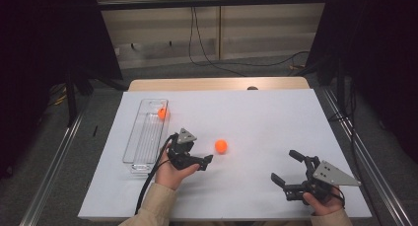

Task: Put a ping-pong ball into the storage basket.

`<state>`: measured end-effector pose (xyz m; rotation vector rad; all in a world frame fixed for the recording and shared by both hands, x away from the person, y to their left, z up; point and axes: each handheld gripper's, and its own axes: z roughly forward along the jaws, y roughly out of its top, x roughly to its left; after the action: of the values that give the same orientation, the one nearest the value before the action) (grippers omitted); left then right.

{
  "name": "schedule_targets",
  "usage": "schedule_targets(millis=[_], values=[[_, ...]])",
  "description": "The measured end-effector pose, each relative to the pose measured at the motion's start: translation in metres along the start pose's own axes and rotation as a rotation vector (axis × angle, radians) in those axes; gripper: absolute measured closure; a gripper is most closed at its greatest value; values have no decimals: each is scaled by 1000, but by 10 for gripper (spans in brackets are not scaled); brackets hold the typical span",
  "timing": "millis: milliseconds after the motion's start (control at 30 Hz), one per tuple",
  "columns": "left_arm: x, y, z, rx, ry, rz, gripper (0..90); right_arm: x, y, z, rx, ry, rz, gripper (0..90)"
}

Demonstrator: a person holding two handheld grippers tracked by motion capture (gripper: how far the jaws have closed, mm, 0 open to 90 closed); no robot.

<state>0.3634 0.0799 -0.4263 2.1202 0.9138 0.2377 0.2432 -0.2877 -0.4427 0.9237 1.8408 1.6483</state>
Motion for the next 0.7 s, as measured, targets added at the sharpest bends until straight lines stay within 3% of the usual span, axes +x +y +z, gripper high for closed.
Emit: schedule_targets(millis=[700], values=[[-5, 7, 10, -11, -4, 13, 103, 0, 0, 0, 0, 1, 1, 15]])
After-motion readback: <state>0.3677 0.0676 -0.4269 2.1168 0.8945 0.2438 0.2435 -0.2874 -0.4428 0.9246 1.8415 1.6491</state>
